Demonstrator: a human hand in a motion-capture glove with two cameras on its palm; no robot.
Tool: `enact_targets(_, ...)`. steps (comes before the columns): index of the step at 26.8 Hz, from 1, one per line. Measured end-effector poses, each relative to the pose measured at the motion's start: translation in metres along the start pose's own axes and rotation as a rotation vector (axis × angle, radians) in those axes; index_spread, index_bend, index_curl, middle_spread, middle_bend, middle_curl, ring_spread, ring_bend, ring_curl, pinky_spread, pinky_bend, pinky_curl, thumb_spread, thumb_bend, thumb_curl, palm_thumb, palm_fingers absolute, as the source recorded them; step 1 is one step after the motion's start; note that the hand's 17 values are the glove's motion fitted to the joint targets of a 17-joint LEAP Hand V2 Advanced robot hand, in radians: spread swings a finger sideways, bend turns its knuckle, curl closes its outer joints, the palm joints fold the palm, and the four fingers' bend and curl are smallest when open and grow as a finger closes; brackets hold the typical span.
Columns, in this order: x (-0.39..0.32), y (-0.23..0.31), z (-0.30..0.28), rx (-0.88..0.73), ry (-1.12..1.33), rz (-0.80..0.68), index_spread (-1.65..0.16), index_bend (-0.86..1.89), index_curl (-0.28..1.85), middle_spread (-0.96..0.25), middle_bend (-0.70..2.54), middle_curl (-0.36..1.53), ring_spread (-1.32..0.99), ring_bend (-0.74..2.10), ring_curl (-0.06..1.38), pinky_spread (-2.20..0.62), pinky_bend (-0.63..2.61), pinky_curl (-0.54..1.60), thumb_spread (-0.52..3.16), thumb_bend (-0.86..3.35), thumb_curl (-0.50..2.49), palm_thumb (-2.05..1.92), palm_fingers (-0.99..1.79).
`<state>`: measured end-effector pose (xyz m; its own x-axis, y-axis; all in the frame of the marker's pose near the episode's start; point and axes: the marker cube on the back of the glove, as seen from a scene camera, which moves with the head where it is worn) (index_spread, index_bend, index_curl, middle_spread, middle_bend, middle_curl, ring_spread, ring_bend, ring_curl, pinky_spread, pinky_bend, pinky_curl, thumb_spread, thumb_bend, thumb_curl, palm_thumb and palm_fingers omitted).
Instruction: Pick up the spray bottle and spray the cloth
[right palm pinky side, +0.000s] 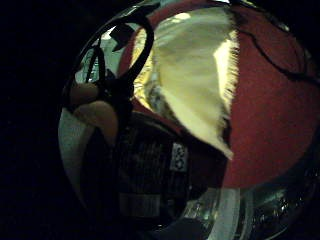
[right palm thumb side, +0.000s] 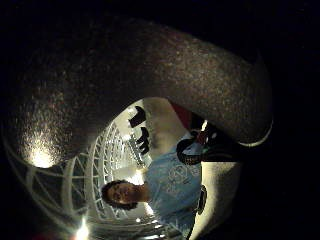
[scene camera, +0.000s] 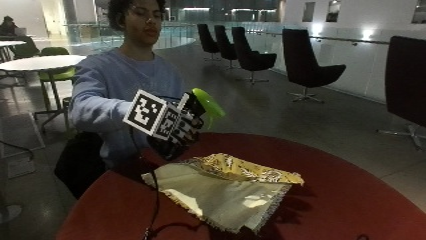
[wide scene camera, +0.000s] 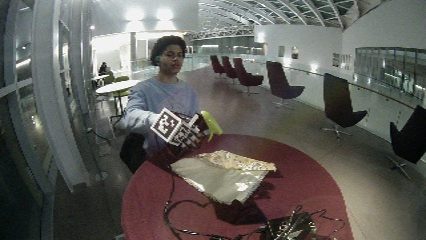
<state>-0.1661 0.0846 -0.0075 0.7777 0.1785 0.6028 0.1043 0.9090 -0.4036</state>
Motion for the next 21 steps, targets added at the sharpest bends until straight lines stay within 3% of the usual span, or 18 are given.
enact_targets(6,-0.044,-0.014,0.068,0.051,-0.262,-0.319,-0.21,0.15,0.42,-0.09,0.45,0.49,-0.05,0.51,0.41,0.17,0.17,0.29,1.11,-0.02,0.51,0.86,1.13)
enact_targets(11,-0.082,-0.044,0.137,0.108,-0.257,-0.520,-0.21,0.16,0.43,-0.09,0.44,0.49,-0.05,0.50,0.41,0.17,0.17,0.29,1.11,-0.02,0.51,0.86,1.11)
enact_targets(21,-0.119,-0.096,0.231,0.169,-0.244,-0.655,-0.22,0.16,0.44,-0.09,0.42,0.48,-0.06,0.46,0.40,0.17,0.16,0.29,1.11,-0.02,0.50,0.86,1.10)
